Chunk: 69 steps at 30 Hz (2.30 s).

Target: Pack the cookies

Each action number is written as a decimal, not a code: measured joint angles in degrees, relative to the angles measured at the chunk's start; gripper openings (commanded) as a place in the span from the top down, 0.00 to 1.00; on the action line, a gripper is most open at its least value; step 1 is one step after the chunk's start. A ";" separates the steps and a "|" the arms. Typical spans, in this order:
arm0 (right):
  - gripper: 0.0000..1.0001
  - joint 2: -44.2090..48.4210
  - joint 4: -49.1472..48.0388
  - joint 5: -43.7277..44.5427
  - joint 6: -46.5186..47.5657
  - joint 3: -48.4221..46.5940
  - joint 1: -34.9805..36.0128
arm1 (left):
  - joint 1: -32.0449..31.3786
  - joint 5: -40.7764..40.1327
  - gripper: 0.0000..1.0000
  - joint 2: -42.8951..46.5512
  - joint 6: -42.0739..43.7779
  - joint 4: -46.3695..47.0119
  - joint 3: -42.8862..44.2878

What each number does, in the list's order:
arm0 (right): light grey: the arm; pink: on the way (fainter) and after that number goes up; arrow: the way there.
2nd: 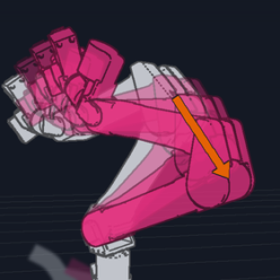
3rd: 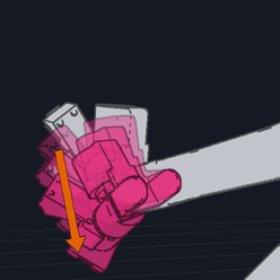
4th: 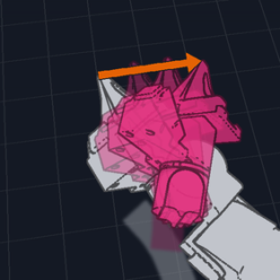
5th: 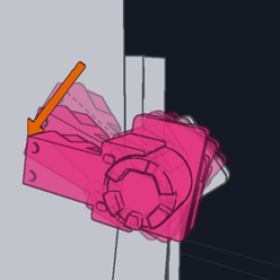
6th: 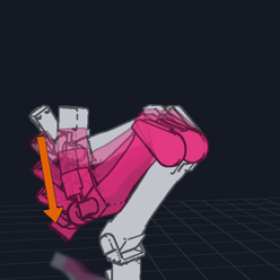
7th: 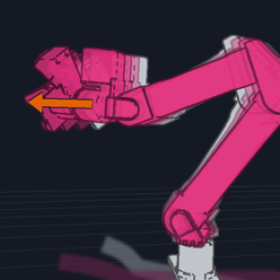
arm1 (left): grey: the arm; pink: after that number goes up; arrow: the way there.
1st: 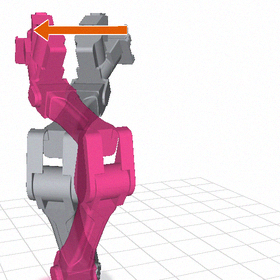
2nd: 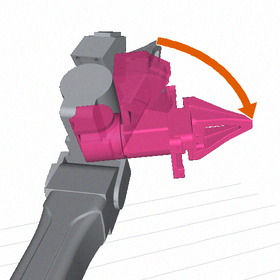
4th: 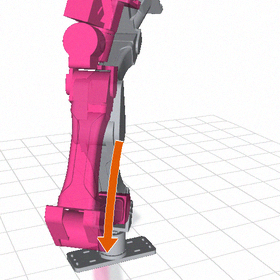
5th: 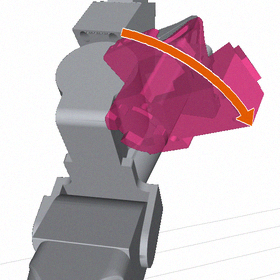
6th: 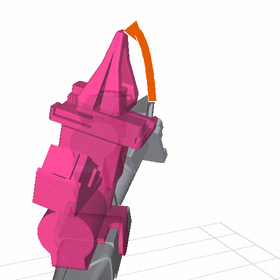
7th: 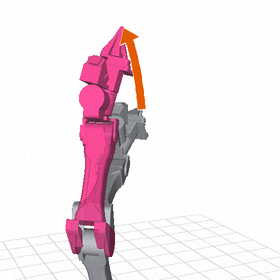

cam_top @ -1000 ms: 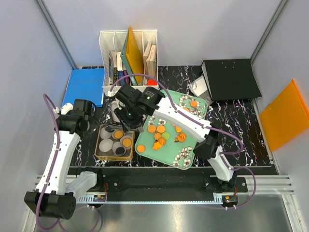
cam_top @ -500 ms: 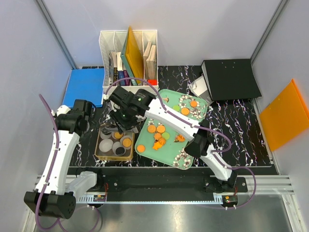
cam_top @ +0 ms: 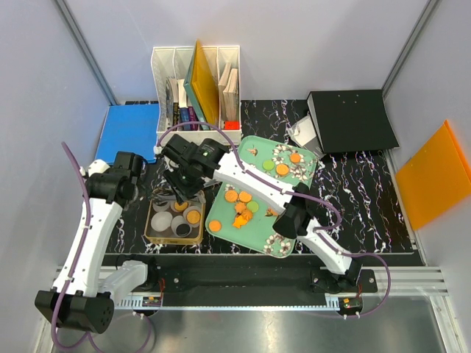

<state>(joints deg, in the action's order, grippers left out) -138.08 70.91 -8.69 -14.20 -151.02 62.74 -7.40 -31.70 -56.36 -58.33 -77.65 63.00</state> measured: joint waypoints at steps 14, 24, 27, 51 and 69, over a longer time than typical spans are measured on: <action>0.53 -1.20 -0.83 0.07 -0.13 -2.43 0.00 | -1.03 -0.50 0.01 0.00 0.00 -0.20 -0.02; 0.46 -1.64 -0.85 0.22 -0.15 -2.51 -0.02 | -1.16 -0.48 0.01 0.00 0.02 -0.22 -0.15; 0.46 -1.64 -0.87 0.85 -0.15 -2.51 -0.02 | -1.16 -0.48 0.01 0.00 0.02 -0.24 -0.15; 0.47 50.90 -2.93 21.49 -5.53 62.27 -12.13 | -1.16 5.11 0.01 -2.47 3.19 5.01 -3.04; 0.48 59.43 -3.80 22.77 -9.05 78.51 -25.35 | -1.16 12.90 0.01 -5.14 6.88 9.57 -4.52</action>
<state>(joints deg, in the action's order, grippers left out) -78.65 67.11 14.09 -23.24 -72.51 37.39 -8.56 -18.81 -61.49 -51.44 -68.07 58.48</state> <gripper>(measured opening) 0.528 0.987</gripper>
